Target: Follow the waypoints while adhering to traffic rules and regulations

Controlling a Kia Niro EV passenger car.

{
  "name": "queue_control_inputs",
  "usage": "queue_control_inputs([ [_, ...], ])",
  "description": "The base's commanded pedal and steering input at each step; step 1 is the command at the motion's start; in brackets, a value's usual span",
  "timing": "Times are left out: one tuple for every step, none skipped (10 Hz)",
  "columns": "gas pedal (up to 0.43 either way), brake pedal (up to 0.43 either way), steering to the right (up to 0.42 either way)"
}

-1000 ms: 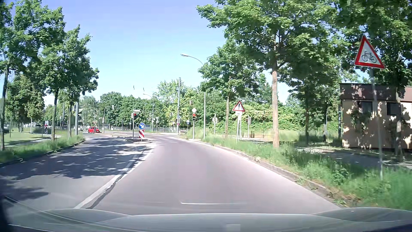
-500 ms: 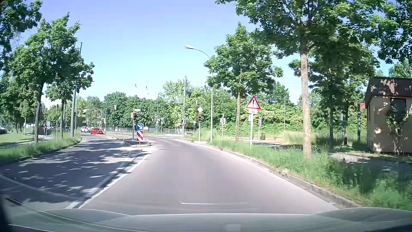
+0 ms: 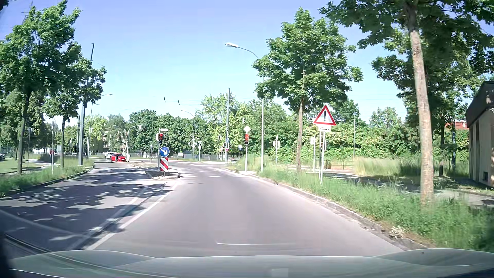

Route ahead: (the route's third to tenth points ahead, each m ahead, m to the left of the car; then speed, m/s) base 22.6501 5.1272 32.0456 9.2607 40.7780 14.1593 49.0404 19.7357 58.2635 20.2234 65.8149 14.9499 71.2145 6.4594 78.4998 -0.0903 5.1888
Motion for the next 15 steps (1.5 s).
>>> queue_control_inputs([
  [0.0, 0.067, -0.042],
  [0.0, 0.073, -0.041],
  [0.0, 0.073, -0.041],
  [0.0, 0.073, -0.041],
  [0.0, 0.073, -0.041],
  [0.0, 0.079, -0.041],
  [0.0, 0.091, -0.042],
  [0.0, 0.085, -0.042],
  [0.0, 0.085, -0.044],
  [0.0, 0.085, -0.045],
  [0.0, 0.085, -0.045],
  [0.0, 0.085, -0.045],
  [0.0, 0.091, -0.045],
  [0.0, 0.085, -0.045],
  [0.0, 0.0, -0.045],
])
